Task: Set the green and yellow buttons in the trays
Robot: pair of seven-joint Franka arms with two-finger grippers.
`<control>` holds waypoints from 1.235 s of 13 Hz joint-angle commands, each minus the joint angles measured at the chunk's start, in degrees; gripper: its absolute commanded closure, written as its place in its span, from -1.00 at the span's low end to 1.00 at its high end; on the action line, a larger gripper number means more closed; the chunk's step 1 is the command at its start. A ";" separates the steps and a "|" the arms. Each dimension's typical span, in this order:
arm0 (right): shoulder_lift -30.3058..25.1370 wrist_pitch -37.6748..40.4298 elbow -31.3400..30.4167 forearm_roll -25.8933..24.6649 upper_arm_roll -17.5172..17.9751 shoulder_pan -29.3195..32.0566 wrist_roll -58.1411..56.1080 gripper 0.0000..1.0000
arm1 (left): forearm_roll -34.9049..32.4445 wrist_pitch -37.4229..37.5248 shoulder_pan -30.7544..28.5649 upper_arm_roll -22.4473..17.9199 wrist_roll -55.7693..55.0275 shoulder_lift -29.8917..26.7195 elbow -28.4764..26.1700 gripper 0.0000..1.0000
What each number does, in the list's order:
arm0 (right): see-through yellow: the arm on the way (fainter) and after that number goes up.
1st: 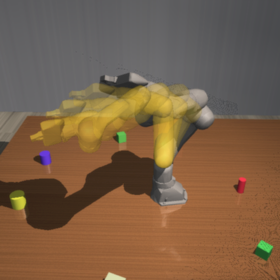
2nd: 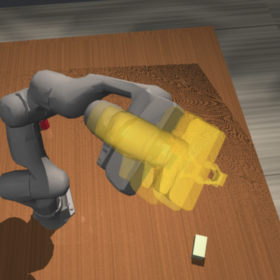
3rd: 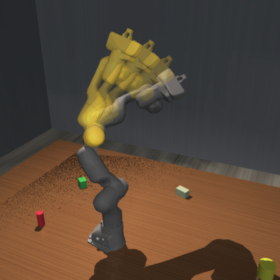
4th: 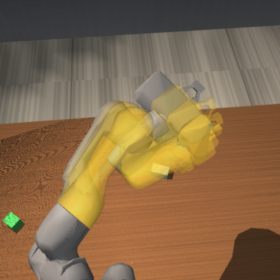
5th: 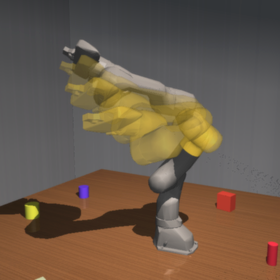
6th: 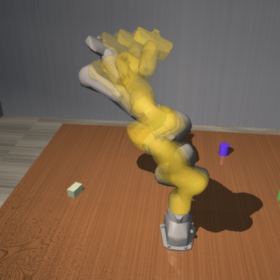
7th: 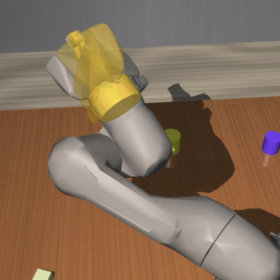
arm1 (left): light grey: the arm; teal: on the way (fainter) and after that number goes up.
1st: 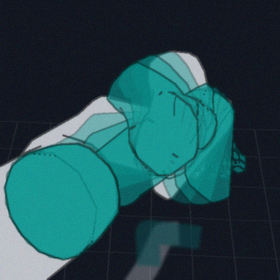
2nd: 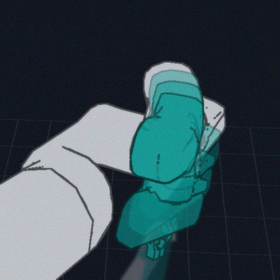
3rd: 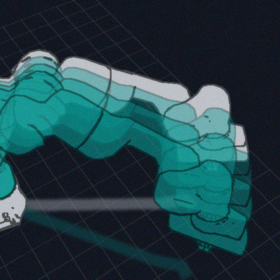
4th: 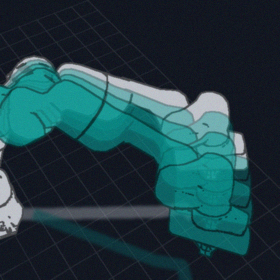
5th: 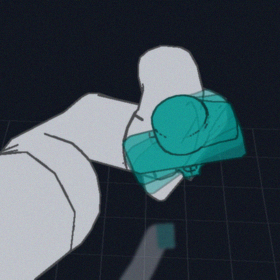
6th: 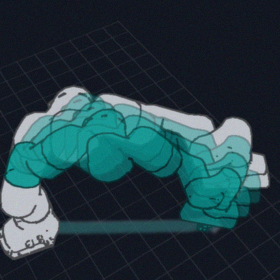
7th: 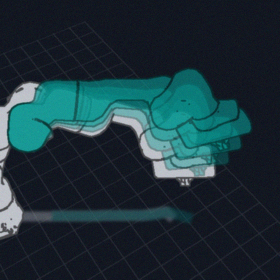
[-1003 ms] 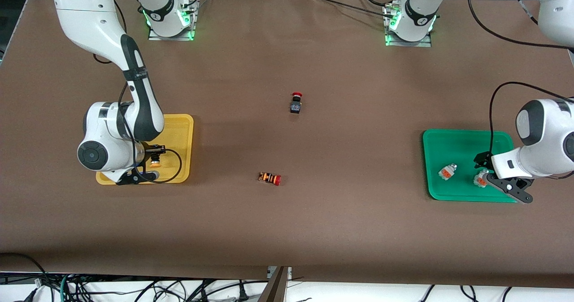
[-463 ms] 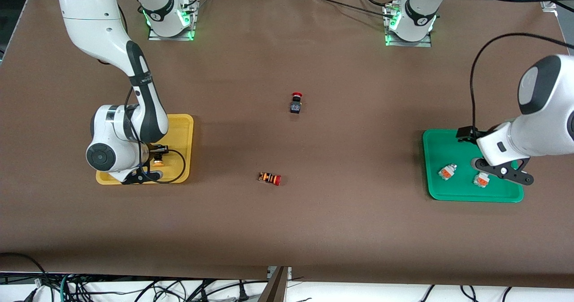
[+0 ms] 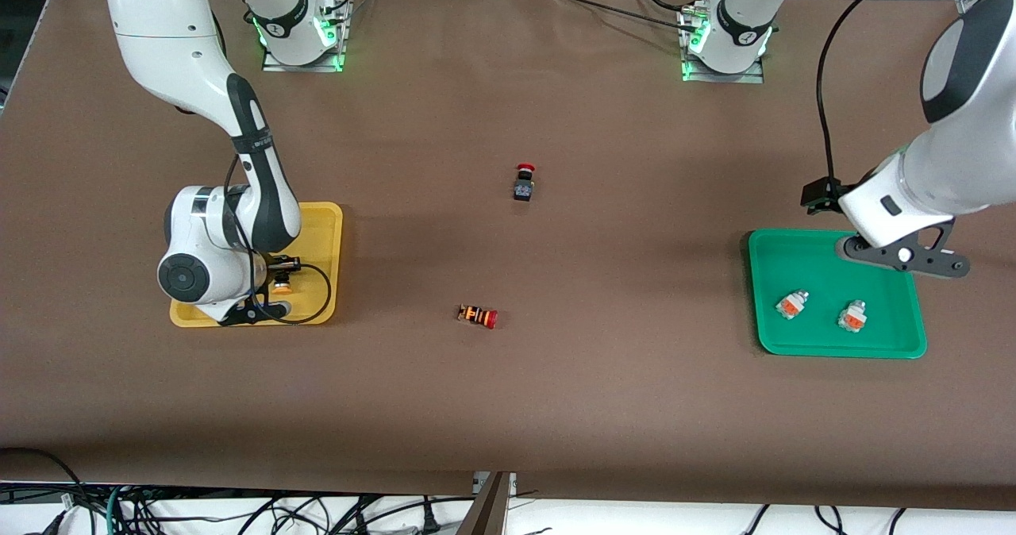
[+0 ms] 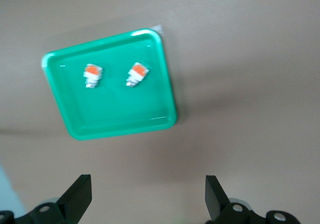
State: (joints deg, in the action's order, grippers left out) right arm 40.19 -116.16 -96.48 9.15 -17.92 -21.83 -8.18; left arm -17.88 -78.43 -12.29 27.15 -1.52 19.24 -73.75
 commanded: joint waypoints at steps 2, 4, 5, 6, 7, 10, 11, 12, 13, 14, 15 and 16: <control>-1.08 -0.74 -3.80 1.13 0.26 -0.50 0.00 0.68 | 6.70 -0.75 12.63 -17.72 -0.06 -7.18 -3.83 -1.00; -2.04 -0.74 -5.03 1.39 0.26 -0.50 0.01 0.68 | 7.32 -9.32 13.60 -20.89 0.12 -13.67 -13.38 -1.00; -2.22 -0.74 -5.56 1.39 0.34 -0.50 0.09 0.68 | 10.72 -15.81 14.65 -23.95 0.20 -17.88 -20.05 -1.00; -2.31 -0.83 -6.08 1.48 0.34 -0.50 0.09 0.68 | 14.76 -21.70 16.23 -27.03 0.21 -21.23 -26.12 -1.00; -2.31 -0.39 -6.17 1.48 0.34 -0.50 0.09 0.68 | 15.06 -23.16 16.94 -28.02 0.55 -22.57 -27.92 -1.00; -2.31 -0.21 -6.26 1.48 0.43 -0.59 0.09 0.64 | 15.15 -22.99 16.42 -28.03 1.35 -22.32 -26.72 -1.00; -2.22 -0.21 -6.26 1.48 0.43 -0.59 0.09 0.48 | 15.15 -22.65 16.16 -28.03 1.43 -22.23 -26.36 -1.00; -2.05 -0.47 -6.18 1.48 0.43 -0.59 0.09 -0.33 | 14.80 -20.29 16.24 -28.11 1.26 -21.79 -25.58 -1.00; -2.05 -0.47 -6.18 1.48 0.43 -0.59 0.09 -0.84 | 14.71 -18.88 16.16 -28.11 0.91 -20.66 -24.00 -1.00; -2.05 -0.39 -6.00 1.48 0.43 -0.59 0.09 -0.97 | 14.71 -17.82 16.16 -28.03 0.73 -20.47 -23.38 -1.00; -2.05 -0.21 -5.65 1.48 0.43 -0.59 0.09 -0.98 | 14.97 -17.72 16.07 -28.03 0.91 -20.56 -23.28 -1.00; -2.22 -0.21 -5.39 1.39 0.43 -0.59 0.01 -0.98 | 14.98 -17.72 16.15 -28.11 0.82 -20.47 -23.11 -1.00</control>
State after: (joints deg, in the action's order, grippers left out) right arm 38.78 -116.18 -101.58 9.59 -17.44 -22.17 -8.13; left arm -4.07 -97.76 3.36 -0.31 -1.03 -1.84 -98.79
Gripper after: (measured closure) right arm 0.198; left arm 0.000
